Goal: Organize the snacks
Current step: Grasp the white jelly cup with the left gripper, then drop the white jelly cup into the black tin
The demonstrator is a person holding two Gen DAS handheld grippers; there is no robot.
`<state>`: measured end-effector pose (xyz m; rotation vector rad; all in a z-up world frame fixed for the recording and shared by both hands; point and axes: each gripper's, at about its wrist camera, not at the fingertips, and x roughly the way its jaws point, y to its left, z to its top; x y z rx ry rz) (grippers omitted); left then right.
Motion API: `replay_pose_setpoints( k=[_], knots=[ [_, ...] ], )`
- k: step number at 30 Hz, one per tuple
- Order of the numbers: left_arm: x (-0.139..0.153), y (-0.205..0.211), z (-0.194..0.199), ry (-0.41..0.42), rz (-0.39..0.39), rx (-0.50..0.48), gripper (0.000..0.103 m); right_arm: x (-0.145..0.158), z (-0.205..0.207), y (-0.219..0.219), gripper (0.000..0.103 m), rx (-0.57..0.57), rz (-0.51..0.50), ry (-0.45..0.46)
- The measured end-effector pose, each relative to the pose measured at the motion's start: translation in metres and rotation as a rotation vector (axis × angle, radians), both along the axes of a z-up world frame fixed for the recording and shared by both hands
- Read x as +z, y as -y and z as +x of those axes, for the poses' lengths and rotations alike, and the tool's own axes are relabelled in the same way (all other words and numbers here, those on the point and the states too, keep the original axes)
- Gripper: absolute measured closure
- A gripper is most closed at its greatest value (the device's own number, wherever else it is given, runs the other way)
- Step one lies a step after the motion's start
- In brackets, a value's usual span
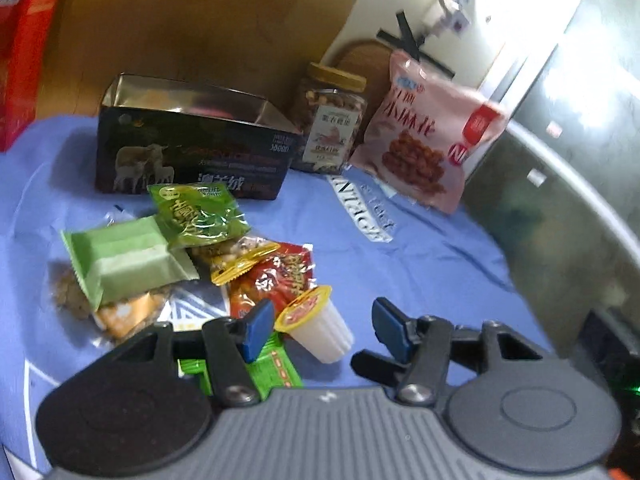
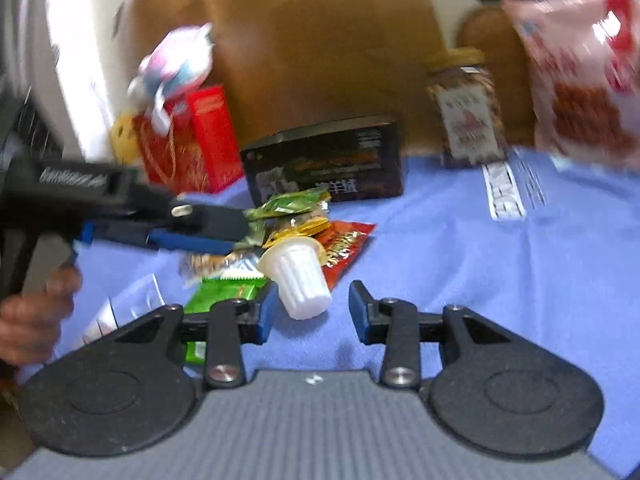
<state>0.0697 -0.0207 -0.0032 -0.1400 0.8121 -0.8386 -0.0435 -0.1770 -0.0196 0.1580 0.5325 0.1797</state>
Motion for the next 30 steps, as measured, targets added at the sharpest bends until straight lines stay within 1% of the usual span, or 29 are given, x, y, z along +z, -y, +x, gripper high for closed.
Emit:
replay_pose_setpoints(
  k=[1, 2, 3, 4, 5, 6, 7, 9, 12, 15, 17, 20, 23, 26, 27, 28, 30],
  knots=[
    [-0.003, 0.004, 0.000, 0.005, 0.020, 0.005, 0.048, -0.002, 0.004, -0.004, 0.061, 0.018, -0.035, -0.004],
    [-0.006, 0.008, 0.000, 0.011, 0.036, 0.003, 0.052, -0.005, 0.008, -0.006, 0.061, 0.032, -0.062, -0.011],
    [-0.010, 0.014, 0.000, 0.017, 0.052, -0.009, 0.060, -0.010, 0.014, -0.009, 0.062, 0.045, -0.079, -0.028],
    [-0.014, 0.018, 0.001, 0.018, 0.068, -0.024, 0.064, -0.014, 0.019, -0.010, 0.065, 0.054, -0.081, -0.049],
    [-0.017, 0.021, 0.000, 0.045, 0.092, -0.016, 0.067, -0.018, 0.022, -0.010, 0.069, 0.041, -0.089, -0.059],
    [-0.016, 0.020, 0.000, 0.066, 0.090, -0.025, 0.068, -0.016, 0.024, -0.009, 0.070, 0.035, -0.088, -0.057],
    [-0.013, 0.017, 0.001, 0.070, 0.080, -0.028, 0.069, -0.014, 0.025, -0.008, 0.070, 0.034, -0.084, -0.048],
    [0.001, 0.009, 0.006, 0.077, 0.049, -0.025, 0.072, -0.006, 0.026, -0.004, 0.070, 0.035, -0.042, -0.015],
    [0.027, 0.002, 0.021, 0.134, 0.005, -0.008, 0.072, 0.010, 0.044, -0.008, 0.070, 0.024, -0.028, 0.037],
    [0.051, 0.001, 0.047, 0.197, 0.000, 0.040, 0.072, 0.026, 0.079, -0.015, 0.070, 0.017, -0.045, 0.094],
    [0.062, 0.000, 0.073, 0.222, -0.016, 0.080, 0.072, 0.034, 0.105, -0.019, 0.070, 0.007, -0.066, 0.135],
    [0.066, -0.001, 0.115, 0.198, -0.030, 0.131, 0.074, 0.040, 0.148, -0.024, 0.070, 0.026, -0.093, 0.138],
    [0.060, 0.003, 0.150, 0.154, -0.044, 0.150, 0.074, 0.038, 0.177, -0.028, 0.070, 0.007, -0.155, 0.137],
    [0.047, 0.012, 0.174, 0.103, -0.051, 0.138, 0.073, 0.031, 0.190, -0.023, 0.069, -0.024, -0.208, 0.120],
    [0.042, 0.015, 0.179, 0.085, -0.043, 0.144, 0.068, 0.031, 0.189, -0.019, 0.064, -0.053, -0.210, 0.145],
    [0.038, 0.018, 0.182, 0.073, -0.031, 0.142, 0.067, 0.033, 0.187, -0.016, 0.061, -0.094, -0.217, 0.150],
    [0.035, 0.015, 0.181, 0.069, -0.023, 0.134, 0.066, 0.038, 0.176, -0.008, 0.062, -0.110, -0.186, 0.156]
  ],
)
